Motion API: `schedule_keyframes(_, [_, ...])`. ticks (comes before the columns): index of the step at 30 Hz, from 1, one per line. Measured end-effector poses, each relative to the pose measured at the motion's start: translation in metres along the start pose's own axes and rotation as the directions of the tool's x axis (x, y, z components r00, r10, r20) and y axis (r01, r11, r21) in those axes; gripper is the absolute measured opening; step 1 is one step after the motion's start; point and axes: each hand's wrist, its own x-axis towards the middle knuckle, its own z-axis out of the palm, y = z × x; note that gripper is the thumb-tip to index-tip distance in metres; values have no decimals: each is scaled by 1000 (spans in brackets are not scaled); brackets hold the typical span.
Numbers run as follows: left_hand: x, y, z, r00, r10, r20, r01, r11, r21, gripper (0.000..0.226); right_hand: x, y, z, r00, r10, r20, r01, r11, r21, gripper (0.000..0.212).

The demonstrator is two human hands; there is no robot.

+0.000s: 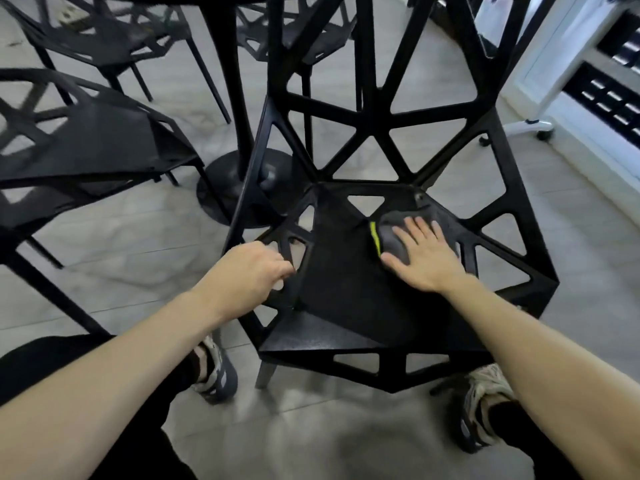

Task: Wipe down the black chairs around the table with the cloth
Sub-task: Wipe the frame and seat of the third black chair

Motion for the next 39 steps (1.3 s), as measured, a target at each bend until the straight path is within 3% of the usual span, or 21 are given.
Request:
schedule_keyframes(1, [-5,-5,0,999,45,-25,-44,998,41,35,6,-1,1,999,29,34,-30,999,30,102])
schedule_keyframes(3, [-7,-18,-3,993,52,-106,-39,991,127,43,-10,-41,4,981,-168,97,155,980,125,107])
schedule_keyframes(6, [-3,-34,-6,975,-96,-199,126,981,146,50,-73,-115,1,808,-583,85,550,798,246,83])
schedule_keyframes(8, [1,-35,2,971,-156,-180,179,977,116,59,-87,-131,1,716,-696,56,675,711,198,67])
schedule_keyframes(10, [3,-36,14,964,-172,-204,185,982,43,54,-63,-123,7,751,-660,5,654,746,128,71])
schedule_keyframes(14, [1,-40,21,944,-184,-273,184,983,-24,58,54,-103,6,952,-305,-17,305,945,117,93])
schedule_keyframes(17, [2,-40,22,944,-166,-285,167,986,-23,63,109,-120,-2,988,-135,-71,144,978,152,88])
schedule_keyframes(20, [1,-40,21,945,-176,-277,178,984,-16,63,60,-131,8,962,-258,-86,269,947,174,79])
schedule_keyframes(23, [2,-39,21,944,-191,-270,191,981,-24,62,-39,-121,18,857,-513,-54,513,838,184,73])
schedule_keyframes(25, [2,-40,24,942,-192,-274,191,981,-30,61,-37,-107,12,824,-566,-19,559,807,190,80])
schedule_keyframes(28, [1,-40,25,941,-184,-283,185,982,-23,59,58,-106,3,898,-432,-87,440,889,130,98])
schedule_keyframes(31, [3,-45,27,940,-186,-285,186,982,-25,57,130,-115,0,963,-235,-132,247,966,82,91])
schedule_keyframes(34, [3,-44,27,947,-191,-257,201,979,12,56,93,-132,13,964,-231,-129,249,958,143,81])
schedule_keyframes(39, [2,-42,21,965,-169,-200,193,976,105,46,-33,-140,23,909,-417,5,405,885,230,79])
